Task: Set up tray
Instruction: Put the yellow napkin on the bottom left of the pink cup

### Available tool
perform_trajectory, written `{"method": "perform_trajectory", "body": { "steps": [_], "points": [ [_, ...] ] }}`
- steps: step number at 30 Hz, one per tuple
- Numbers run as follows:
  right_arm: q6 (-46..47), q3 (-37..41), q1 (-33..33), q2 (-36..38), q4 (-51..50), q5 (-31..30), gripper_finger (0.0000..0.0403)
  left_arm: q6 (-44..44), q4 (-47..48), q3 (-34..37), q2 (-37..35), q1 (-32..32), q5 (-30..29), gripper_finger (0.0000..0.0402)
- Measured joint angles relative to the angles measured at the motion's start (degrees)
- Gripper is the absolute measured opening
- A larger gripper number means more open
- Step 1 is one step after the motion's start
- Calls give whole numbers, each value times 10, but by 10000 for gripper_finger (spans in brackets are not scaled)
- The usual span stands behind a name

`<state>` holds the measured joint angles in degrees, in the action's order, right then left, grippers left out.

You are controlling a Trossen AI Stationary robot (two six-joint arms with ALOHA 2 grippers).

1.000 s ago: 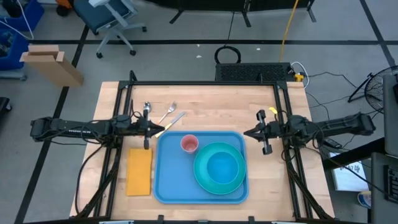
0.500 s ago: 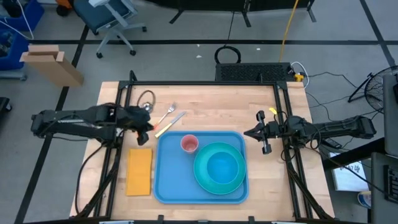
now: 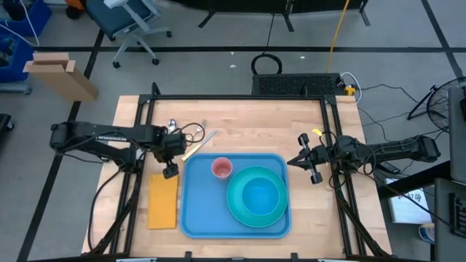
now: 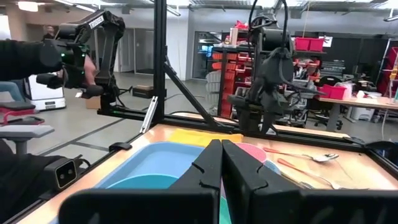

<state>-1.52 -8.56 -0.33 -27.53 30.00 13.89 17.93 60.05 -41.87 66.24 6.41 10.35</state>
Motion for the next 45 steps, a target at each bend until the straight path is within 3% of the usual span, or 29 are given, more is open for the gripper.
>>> {"method": "perform_trajectory", "body": {
  "steps": [4,13,23,27,37,45],
  "points": [
    [-1,0,0,0,0,0,0,-8,-3,0,26,-1,16,345],
    [-2,0,0,0,-1,0,0,13,-48,70,39,0,50,340],
    [-2,0,0,0,-2,0,0,51,-119,92,38,-1,12,295],
    [0,0,0,0,-2,0,0,52,-125,94,38,-20,24,299],
    [0,0,0,0,-11,0,0,91,-102,101,38,-47,-25,340],
    [0,0,0,0,-11,0,0,118,-132,124,38,-51,-10,312]
  ]
}}
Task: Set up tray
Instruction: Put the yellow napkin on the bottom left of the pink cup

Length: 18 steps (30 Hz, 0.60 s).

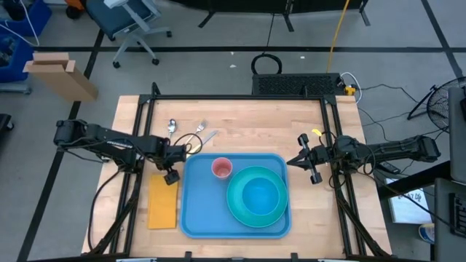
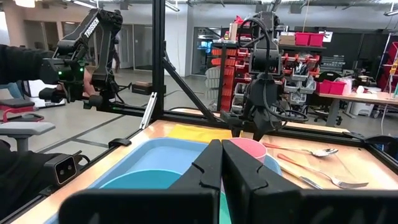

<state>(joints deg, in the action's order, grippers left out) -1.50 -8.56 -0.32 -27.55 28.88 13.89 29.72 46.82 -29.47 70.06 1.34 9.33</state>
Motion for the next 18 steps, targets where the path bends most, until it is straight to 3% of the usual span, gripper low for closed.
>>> {"method": "perform_trajectory", "body": {
  "steps": [11,14,18],
  "points": [
    [0,0,0,0,0,0,0,40,-46,25,-2,-23,-35,233],
    [0,0,0,0,0,0,0,49,-52,26,-2,-24,-23,168],
    [0,0,0,0,0,0,0,52,-62,26,0,-30,4,39]
  ]
}}
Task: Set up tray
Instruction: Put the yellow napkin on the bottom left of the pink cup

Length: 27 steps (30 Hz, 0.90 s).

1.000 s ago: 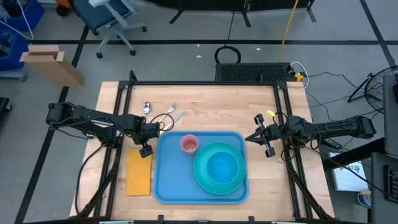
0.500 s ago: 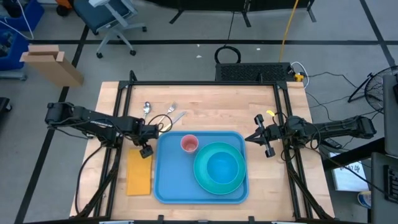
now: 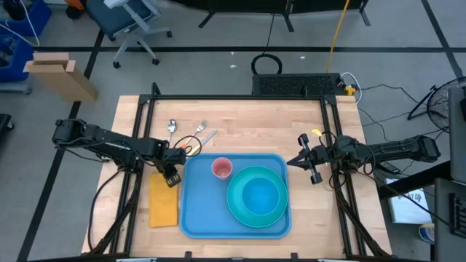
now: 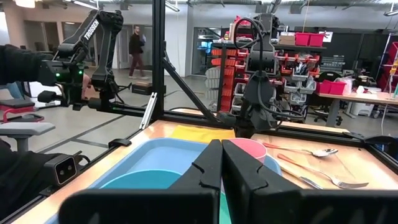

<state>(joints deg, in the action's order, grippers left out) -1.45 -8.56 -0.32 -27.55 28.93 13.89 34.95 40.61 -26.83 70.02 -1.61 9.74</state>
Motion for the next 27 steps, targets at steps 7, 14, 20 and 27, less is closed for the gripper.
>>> {"method": "perform_trajectory", "body": {
  "steps": [7,14,20,27],
  "points": [
    [7,0,0,0,13,0,0,1,34,-51,1,-38,-35,10],
    [9,0,-1,0,24,0,0,-1,145,-172,-3,-93,-108,7],
    [12,0,-1,0,26,0,0,18,232,-257,-2,-134,-154,6],
    [12,0,-2,0,26,0,0,51,308,-353,-3,-185,-200,6]
  ]
}}
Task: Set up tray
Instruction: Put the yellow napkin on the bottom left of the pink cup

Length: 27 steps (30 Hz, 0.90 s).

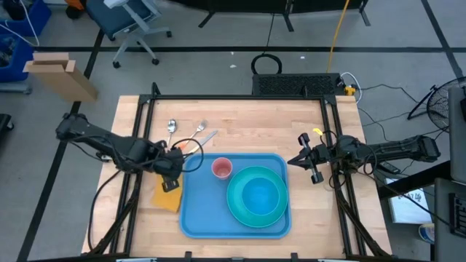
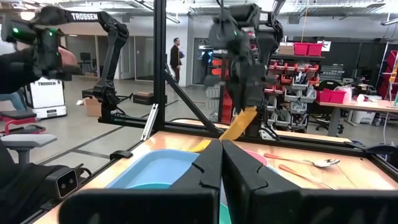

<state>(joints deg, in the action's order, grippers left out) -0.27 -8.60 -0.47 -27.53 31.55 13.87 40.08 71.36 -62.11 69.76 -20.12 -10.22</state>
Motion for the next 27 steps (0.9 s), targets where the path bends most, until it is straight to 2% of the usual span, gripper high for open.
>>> {"method": "perform_trajectory", "body": {
  "steps": [8,17,27],
  "points": [
    [-2,0,0,0,6,0,0,23,40,-92,7,-48,-9,6],
    [0,0,0,0,11,0,0,6,86,-209,52,-81,-3,6],
    [-1,0,0,0,12,0,0,8,99,-279,120,-127,28,6]
  ]
}}
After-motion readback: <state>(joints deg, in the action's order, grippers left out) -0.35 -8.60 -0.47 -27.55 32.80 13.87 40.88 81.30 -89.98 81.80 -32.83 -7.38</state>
